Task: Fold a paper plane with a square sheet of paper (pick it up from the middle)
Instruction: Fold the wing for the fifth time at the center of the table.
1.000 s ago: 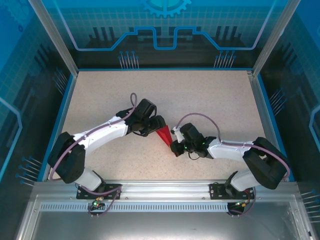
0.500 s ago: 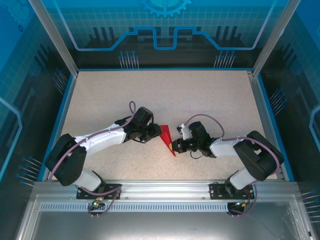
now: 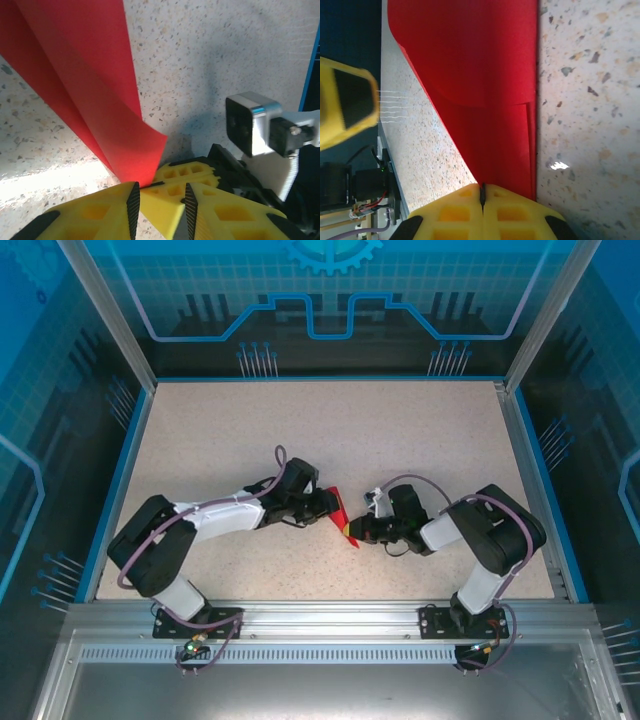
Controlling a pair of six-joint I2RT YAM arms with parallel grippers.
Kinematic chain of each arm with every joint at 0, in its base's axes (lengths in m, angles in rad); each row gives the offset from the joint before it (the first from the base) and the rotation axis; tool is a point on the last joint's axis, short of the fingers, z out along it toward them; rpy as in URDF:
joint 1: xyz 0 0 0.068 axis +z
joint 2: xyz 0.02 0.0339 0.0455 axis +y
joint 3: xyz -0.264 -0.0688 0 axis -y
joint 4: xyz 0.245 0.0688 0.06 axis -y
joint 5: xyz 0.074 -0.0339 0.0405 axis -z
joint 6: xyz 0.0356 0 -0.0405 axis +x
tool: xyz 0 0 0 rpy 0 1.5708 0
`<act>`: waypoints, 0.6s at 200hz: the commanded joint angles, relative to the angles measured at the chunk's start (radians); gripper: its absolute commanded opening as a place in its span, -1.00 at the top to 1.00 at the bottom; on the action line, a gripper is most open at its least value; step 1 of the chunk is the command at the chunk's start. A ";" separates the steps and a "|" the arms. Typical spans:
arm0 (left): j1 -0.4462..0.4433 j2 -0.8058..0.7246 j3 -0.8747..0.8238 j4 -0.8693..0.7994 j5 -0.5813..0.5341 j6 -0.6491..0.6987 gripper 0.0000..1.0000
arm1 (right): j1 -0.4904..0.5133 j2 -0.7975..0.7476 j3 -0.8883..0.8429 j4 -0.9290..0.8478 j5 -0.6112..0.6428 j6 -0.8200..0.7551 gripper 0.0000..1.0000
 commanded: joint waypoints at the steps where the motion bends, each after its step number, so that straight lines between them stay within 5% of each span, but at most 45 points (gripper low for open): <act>1: -0.011 0.025 0.031 0.042 0.024 0.006 0.33 | -0.032 -0.003 -0.017 0.032 -0.033 0.028 1.00; 120: -0.011 0.112 0.090 0.087 0.013 0.024 0.27 | -0.032 -0.089 0.043 -0.106 -0.059 -0.008 0.98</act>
